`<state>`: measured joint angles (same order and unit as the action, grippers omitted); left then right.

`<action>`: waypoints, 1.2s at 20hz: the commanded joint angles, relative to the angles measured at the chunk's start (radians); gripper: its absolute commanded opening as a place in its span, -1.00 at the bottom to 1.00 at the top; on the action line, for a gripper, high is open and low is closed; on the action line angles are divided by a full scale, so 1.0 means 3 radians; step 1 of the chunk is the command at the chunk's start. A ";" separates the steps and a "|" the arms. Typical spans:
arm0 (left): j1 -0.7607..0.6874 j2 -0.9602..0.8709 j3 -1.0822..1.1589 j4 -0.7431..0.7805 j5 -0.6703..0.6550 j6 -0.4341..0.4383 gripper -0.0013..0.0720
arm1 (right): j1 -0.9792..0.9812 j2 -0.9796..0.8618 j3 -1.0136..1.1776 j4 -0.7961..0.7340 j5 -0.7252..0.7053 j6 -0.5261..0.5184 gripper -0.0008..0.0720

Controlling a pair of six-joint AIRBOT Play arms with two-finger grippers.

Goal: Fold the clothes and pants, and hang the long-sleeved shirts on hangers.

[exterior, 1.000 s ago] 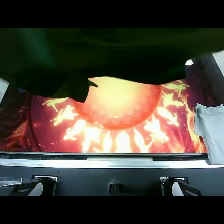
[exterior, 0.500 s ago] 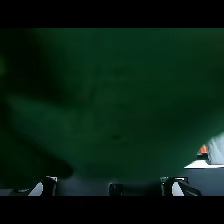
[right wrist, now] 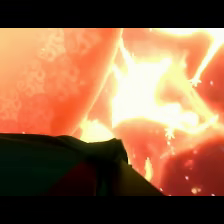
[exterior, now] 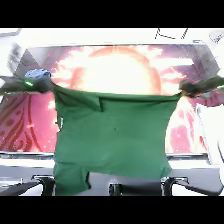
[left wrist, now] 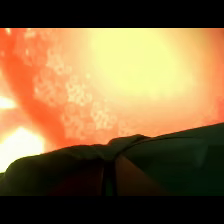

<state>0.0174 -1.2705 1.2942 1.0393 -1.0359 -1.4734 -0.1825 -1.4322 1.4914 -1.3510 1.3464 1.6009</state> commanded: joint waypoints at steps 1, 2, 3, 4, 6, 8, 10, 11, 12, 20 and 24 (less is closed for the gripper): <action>-0.0051 -0.0647 -0.0484 -0.0334 0.0712 0.0024 -0.89 | 0.0177 -0.0633 -0.0326 -0.0028 -0.0805 0.0314 -0.87; -0.0025 -0.0800 -0.0404 -0.0432 0.0896 0.0024 -0.89 | 0.0164 -0.0706 -0.0282 0.0031 -0.1106 0.0317 -0.87; -0.0003 -0.0909 -0.0291 -0.0459 0.1085 0.0024 -0.89 | 0.0167 -0.0720 -0.0245 0.0038 -0.1446 0.0365 -0.87; 0.0000 -0.0979 -0.0173 -0.0462 0.1266 0.0027 -0.89 | 0.0167 -0.0717 -0.0209 0.0029 -0.1839 0.0432 -0.87; -0.0023 -0.1052 0.0031 -0.0463 0.1691 0.0089 -0.89 | 0.0167 -0.0718 -0.0165 0.0027 -0.2491 0.0572 -0.87; -0.0100 -0.1059 0.0066 -0.0463 0.2181 0.0125 -0.89 | 0.0167 -0.0750 -0.0165 0.0028 -0.2855 0.0699 -0.87; -0.0181 -0.1090 0.0065 -0.0462 0.2481 0.0125 -0.89 | 0.0167 -0.0786 -0.0165 0.0022 -0.2935 0.0736 -0.87; -0.0212 -0.1119 0.0064 -0.0462 0.2528 0.0125 -0.89 | 0.0167 -0.0809 -0.0167 0.0015 -0.2914 0.0736 -0.87; -0.0235 -0.1172 0.0061 -0.0462 0.2511 0.0123 -0.89 | 0.0167 -0.0841 -0.0167 0.0017 -0.2847 0.0736 -0.87; 0.0150 -0.0875 0.0097 -0.0266 0.0373 0.0463 -0.89 | -0.0100 -0.0594 -0.0038 0.0003 -0.0968 0.0327 -0.87; 0.0221 -0.0796 -0.0196 -0.0125 -0.0559 0.0247 -0.89 | -0.0113 -0.0563 -0.0287 -0.0018 -0.0048 0.0083 -0.87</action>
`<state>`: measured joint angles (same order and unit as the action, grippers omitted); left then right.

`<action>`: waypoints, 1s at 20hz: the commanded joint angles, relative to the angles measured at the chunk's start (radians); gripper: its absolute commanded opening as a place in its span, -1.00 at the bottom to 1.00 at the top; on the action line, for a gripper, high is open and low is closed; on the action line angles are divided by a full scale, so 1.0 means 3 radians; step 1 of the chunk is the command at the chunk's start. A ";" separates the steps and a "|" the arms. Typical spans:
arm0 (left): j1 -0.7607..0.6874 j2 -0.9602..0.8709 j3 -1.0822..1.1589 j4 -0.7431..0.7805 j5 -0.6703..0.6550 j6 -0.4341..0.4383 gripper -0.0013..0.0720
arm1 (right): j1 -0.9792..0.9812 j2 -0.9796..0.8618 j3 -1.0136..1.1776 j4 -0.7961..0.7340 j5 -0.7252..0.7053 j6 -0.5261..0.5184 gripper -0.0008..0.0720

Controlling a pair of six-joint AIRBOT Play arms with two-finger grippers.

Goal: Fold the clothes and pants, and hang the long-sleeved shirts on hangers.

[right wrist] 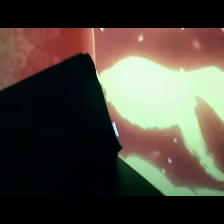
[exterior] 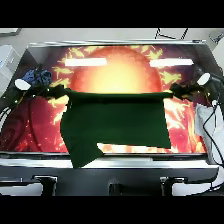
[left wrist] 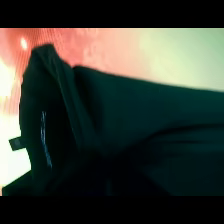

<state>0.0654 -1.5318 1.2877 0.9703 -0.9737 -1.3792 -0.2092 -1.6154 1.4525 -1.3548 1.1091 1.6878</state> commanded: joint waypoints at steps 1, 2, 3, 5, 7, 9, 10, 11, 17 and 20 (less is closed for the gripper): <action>0.0020 0.0071 -0.0356 0.0107 -0.0656 -0.0065 -0.89 | 0.0004 0.0045 -0.0309 0.0014 0.0717 -0.0207 -0.87; -0.0001 0.0071 -0.0504 0.0107 -0.0525 -0.0064 -0.89 | 0.0023 0.0029 -0.0427 0.0014 0.0730 -0.0210 -0.87; -0.0001 0.0071 -0.0610 0.0106 -0.0416 -0.0065 -0.89 | 0.0024 0.0011 -0.0525 0.0024 0.0760 -0.0221 -0.87; 0.0011 0.0071 -0.0724 0.0107 -0.0270 -0.0065 -0.89 | 0.0023 0.0009 -0.0623 0.0023 0.0746 -0.0243 -0.87; 0.0053 0.0075 -0.0673 0.0013 -0.0309 -0.0066 -0.72 | 0.0019 0.0018 -0.0570 0.0025 0.0760 -0.0243 -0.74; 0.0189 0.0092 -0.0453 -0.0041 -0.0638 -0.0065 0.45 | -0.0058 0.0022 -0.0336 0.0037 0.1038 -0.0286 0.07; 0.0301 0.0109 -0.0306 -0.0019 -0.0891 -0.0047 0.50 | -0.0148 0.0036 -0.0196 0.0034 0.1254 -0.0398 0.28; 0.0417 0.0139 -0.0201 0.0025 -0.1109 -0.0039 0.50 | -0.0272 0.0056 -0.0104 0.0024 0.1456 -0.0476 0.49; 0.0731 0.0619 -0.1244 0.0420 -0.1549 0.0117 0.46 | -0.0907 0.0435 -0.0908 0.0022 0.1644 -0.0514 0.59; 0.0731 0.0843 -0.2084 0.0056 -0.1264 0.0421 0.46 | -0.0905 0.0572 -0.1367 0.0042 0.1475 -0.0595 0.59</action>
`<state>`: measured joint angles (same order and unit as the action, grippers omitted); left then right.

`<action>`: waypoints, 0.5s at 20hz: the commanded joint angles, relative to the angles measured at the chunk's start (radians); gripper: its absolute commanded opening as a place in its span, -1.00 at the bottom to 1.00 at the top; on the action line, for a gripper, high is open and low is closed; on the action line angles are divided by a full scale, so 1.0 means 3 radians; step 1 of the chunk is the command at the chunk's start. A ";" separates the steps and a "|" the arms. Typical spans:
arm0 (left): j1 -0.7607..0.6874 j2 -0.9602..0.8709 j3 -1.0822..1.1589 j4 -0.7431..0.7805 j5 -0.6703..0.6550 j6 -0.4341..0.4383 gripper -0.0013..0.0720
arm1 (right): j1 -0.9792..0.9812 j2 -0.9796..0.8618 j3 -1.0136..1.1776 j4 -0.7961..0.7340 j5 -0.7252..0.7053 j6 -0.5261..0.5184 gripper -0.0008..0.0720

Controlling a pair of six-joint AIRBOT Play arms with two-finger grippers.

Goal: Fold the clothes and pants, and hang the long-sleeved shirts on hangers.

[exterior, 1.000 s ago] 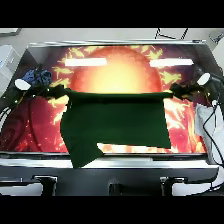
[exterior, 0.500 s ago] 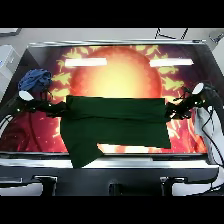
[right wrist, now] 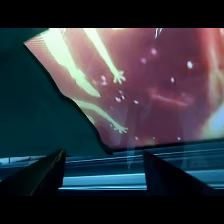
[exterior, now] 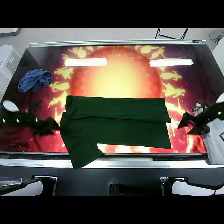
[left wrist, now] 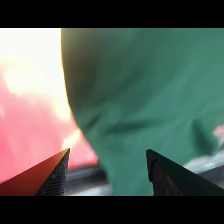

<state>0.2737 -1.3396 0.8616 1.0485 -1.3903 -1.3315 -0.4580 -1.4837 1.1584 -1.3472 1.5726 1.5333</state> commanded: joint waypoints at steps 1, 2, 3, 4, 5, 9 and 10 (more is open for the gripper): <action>0.0037 0.0220 -0.0851 -0.0365 0.0217 0.0362 0.41 | -0.0076 0.0148 -0.0449 0.0031 -0.0093 -0.0080 0.59; 0.0037 0.0216 -0.0974 -0.0506 0.0300 0.0420 0.39 | -0.0076 0.0154 -0.0487 0.0038 -0.0099 -0.0079 0.59; 0.0031 0.0217 -0.1077 -0.0662 0.0394 0.0470 0.39 | -0.0076 0.0154 -0.0501 0.0052 -0.0093 -0.0079 0.59; 0.0008 0.0216 -0.1141 -0.0771 0.0468 0.0514 0.39 | -0.0076 0.0154 -0.0501 0.0080 -0.0092 -0.0079 0.59; -0.0037 0.0216 -0.1180 -0.0824 0.0542 0.0514 0.39 | -0.0076 0.0154 -0.0501 0.0104 -0.0090 -0.0079 0.59; -0.0296 0.0217 -0.1203 -0.0842 0.0767 0.0427 -0.66 | -0.0075 0.0154 -0.0628 0.0100 -0.0135 -0.0094 0.59; -0.0322 0.0217 -0.1202 -0.0842 0.0809 0.0427 -0.89 | -0.0075 0.0154 -0.0721 0.0158 -0.0179 -0.0118 0.59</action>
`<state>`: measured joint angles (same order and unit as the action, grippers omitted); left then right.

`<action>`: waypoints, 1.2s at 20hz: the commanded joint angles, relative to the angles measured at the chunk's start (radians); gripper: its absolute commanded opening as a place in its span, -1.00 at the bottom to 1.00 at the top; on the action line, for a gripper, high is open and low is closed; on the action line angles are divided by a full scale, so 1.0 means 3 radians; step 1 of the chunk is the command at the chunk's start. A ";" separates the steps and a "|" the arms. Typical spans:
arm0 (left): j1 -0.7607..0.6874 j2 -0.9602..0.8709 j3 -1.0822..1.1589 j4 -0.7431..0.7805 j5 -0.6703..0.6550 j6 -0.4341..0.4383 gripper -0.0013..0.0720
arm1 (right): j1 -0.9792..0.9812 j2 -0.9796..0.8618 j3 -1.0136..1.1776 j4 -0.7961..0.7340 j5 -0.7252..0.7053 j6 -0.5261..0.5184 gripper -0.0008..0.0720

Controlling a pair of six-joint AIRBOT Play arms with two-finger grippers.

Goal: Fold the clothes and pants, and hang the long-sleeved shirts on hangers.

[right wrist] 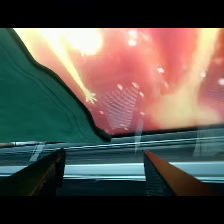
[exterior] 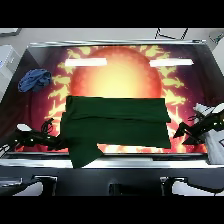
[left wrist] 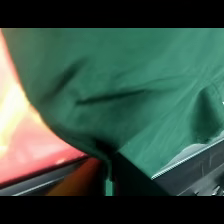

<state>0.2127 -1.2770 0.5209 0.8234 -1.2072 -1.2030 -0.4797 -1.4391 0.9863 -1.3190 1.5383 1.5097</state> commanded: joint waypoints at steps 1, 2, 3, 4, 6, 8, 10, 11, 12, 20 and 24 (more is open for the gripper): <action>-0.0121 0.0011 -0.0064 -0.0092 0.0203 -0.0001 -0.89 | -0.0003 0.0005 -0.0247 0.0175 -0.0098 -0.0131 0.59; -0.0112 0.0013 -0.0064 -0.0092 0.0187 0.0003 -0.89 | -0.0003 0.0005 -0.0356 0.0268 -0.0155 -0.0202 0.59; -0.0095 0.0014 -0.0064 -0.0092 0.0167 0.0003 -0.89 | -0.0003 0.0005 -0.0445 0.0312 -0.0251 -0.0201 0.59; -0.0081 0.0022 -0.0064 -0.0092 0.0148 0.0009 -0.89 | -0.0003 0.0004 -0.0512 0.0361 -0.0345 -0.0203 0.59; -0.0046 0.0067 -0.0058 -0.0093 0.0135 0.0008 -0.89 | -0.0003 0.0004 -0.0627 0.0507 -0.0490 -0.0228 0.59; -0.0018 0.0123 -0.0019 -0.0092 0.0123 0.0008 -0.89 | -0.0003 0.0004 -0.0710 0.0614 -0.0640 -0.0238 0.47; 0.0009 0.0183 0.0071 -0.0090 0.0108 0.0009 -0.89 | -0.0003 0.0004 -0.0730 0.0701 -0.0749 -0.0234 -0.14; 0.0023 0.0203 0.0136 -0.0092 0.0083 0.0008 -0.89 | -0.0003 0.0004 -0.0729 0.0776 -0.0744 -0.0264 -0.55; 0.0039 0.0214 0.0233 -0.0093 0.0023 0.0006 -0.89 | -0.0003 0.0005 -0.0717 0.0858 -0.0702 -0.0333 -0.87; -0.0034 -0.0248 0.2021 -0.0092 0.0291 -0.0462 -0.90 | 0.0345 -0.0052 0.0642 0.0975 -0.1184 -0.0074 -0.87; -0.0205 -0.1105 0.2880 -0.0092 0.0285 -0.0734 -0.90 | 0.0643 -0.0664 0.1307 0.0793 -0.1470 0.0347 -0.87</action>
<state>0.1787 -1.4586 1.2064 0.7940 -1.1427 -1.3491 -0.3420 -1.5352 1.2407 -1.0496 1.1717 1.5276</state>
